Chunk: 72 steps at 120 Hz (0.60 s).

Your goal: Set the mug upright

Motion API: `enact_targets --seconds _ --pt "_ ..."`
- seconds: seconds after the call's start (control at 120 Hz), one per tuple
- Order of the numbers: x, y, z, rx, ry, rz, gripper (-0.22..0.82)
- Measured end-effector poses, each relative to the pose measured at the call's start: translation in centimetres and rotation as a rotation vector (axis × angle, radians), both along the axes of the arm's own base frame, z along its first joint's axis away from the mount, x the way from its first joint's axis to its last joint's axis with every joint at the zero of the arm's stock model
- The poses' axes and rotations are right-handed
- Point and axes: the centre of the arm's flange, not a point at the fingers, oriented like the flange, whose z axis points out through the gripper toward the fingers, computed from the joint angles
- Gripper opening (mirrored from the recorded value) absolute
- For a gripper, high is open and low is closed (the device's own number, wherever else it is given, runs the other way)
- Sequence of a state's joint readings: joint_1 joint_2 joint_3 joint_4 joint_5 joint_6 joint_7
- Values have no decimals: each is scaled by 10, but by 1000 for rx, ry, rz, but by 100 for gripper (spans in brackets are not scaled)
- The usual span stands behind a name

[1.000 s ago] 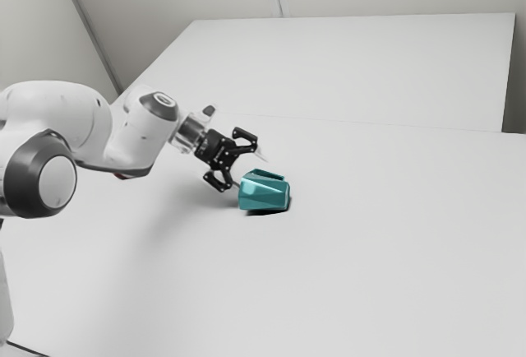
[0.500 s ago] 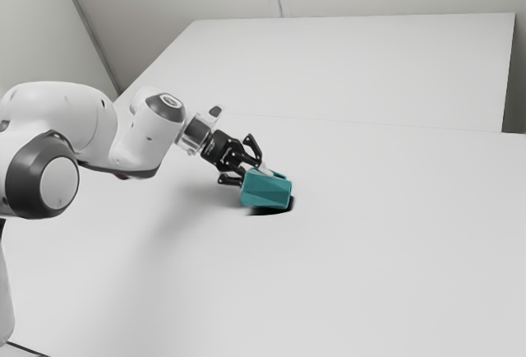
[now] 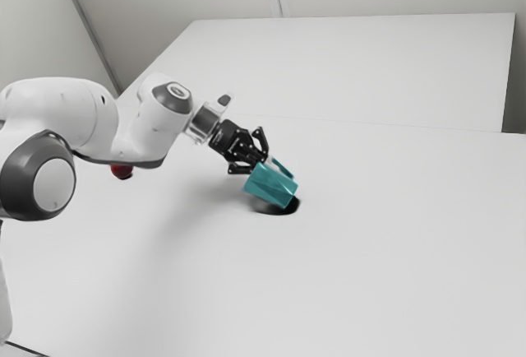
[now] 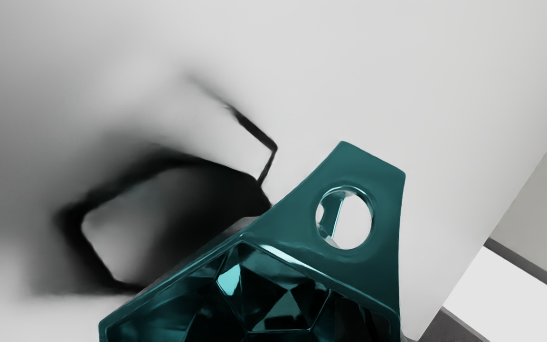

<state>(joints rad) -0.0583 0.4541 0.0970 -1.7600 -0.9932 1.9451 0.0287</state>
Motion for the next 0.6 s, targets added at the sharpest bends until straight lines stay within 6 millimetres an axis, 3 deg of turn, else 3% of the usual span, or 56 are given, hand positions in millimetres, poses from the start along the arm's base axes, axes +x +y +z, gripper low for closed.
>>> enact_targets --seconds 0.192,0.6 --pt "-6 -18 46 204 -98 -160 -18" --pt "-22 -23 90 679 -228 -456 -18"
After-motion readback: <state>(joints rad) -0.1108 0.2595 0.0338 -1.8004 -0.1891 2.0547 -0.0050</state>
